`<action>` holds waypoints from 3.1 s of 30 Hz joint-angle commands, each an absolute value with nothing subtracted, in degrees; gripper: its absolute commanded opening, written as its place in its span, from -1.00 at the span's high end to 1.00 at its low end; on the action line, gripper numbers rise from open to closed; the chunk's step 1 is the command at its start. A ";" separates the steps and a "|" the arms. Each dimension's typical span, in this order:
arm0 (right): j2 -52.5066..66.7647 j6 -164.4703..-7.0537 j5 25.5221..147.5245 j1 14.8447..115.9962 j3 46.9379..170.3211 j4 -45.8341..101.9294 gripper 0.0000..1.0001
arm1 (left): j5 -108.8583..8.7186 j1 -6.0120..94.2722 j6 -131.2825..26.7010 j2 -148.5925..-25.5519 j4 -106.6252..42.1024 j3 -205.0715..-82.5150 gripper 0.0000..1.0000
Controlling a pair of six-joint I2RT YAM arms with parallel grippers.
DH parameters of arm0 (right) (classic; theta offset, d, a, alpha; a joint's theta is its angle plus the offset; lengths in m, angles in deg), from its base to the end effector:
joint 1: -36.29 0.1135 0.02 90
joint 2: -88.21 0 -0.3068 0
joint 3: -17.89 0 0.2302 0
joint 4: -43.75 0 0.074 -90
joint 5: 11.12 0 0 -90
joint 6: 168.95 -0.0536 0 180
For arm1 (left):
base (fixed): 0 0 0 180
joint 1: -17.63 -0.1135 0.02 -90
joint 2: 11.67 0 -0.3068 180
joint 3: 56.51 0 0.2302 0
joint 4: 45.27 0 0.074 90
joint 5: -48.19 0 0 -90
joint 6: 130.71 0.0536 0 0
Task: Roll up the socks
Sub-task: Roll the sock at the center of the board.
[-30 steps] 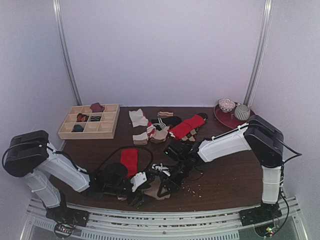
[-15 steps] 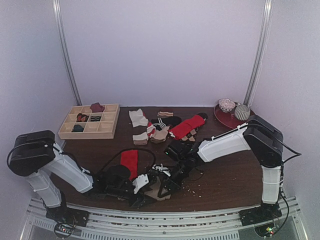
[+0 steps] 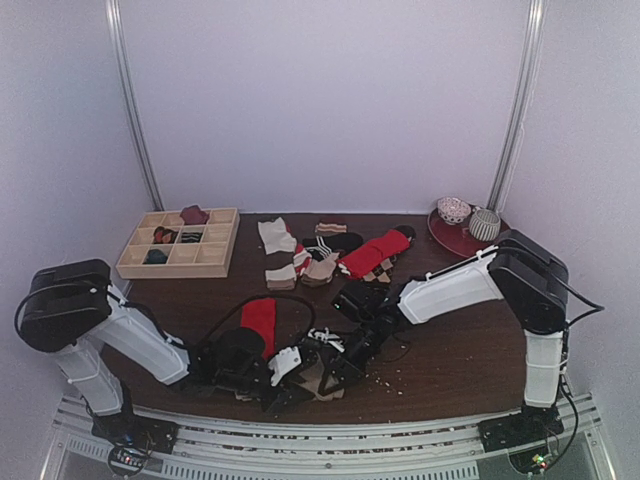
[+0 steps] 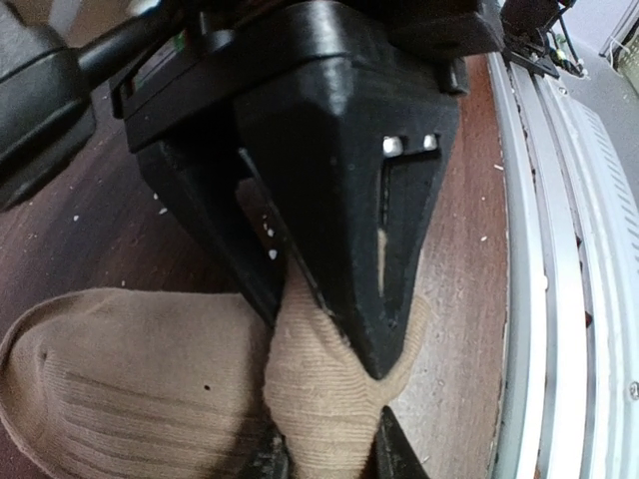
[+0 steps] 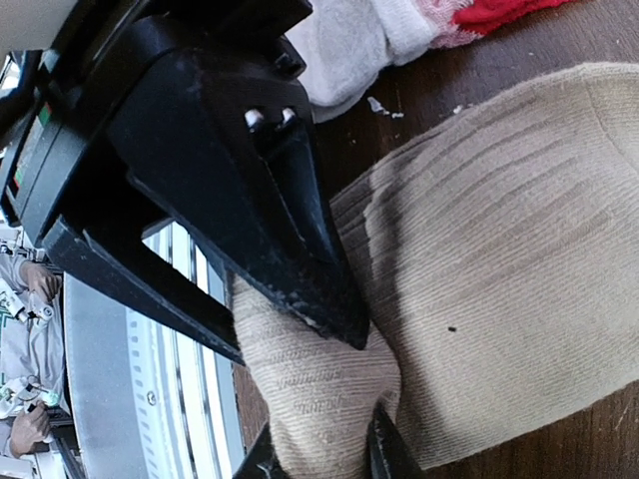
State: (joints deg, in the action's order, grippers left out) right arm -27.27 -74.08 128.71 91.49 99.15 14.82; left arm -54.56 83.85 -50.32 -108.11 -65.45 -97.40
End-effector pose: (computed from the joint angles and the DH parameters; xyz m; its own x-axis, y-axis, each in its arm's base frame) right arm 0.1897 0.3447 0.1641 -0.4457 -0.7372 -0.5079 -0.7673 0.0222 0.6409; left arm 0.1051 -0.2680 0.1554 -0.3912 0.4841 -0.7827 0.9126 0.3138 -0.2621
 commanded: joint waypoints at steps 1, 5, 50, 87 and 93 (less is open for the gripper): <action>-29.08 -76.55 116.60 92.49 94.55 11.63 0.52 | -53.54 84.08 -54.07 -111.15 -63.61 -97.65 1.00; -17.48 -78.89 107.92 92.40 85.81 28.80 0.13 | -53.78 83.67 -59.28 -112.08 -61.00 -96.79 1.00; -14.93 -57.38 92.12 106.17 68.71 60.60 -0.07 | -61.68 79.96 -65.96 -120.74 -63.71 -93.56 1.00; -30.90 -76.37 108.04 100.01 101.64 -1.65 0.82 | -42.47 88.24 -55.23 -86.66 -58.73 -89.46 -0.09; -31.43 -75.27 108.90 99.70 101.66 -3.00 0.82 | -38.90 89.16 -51.88 -91.05 -64.40 -90.63 -0.15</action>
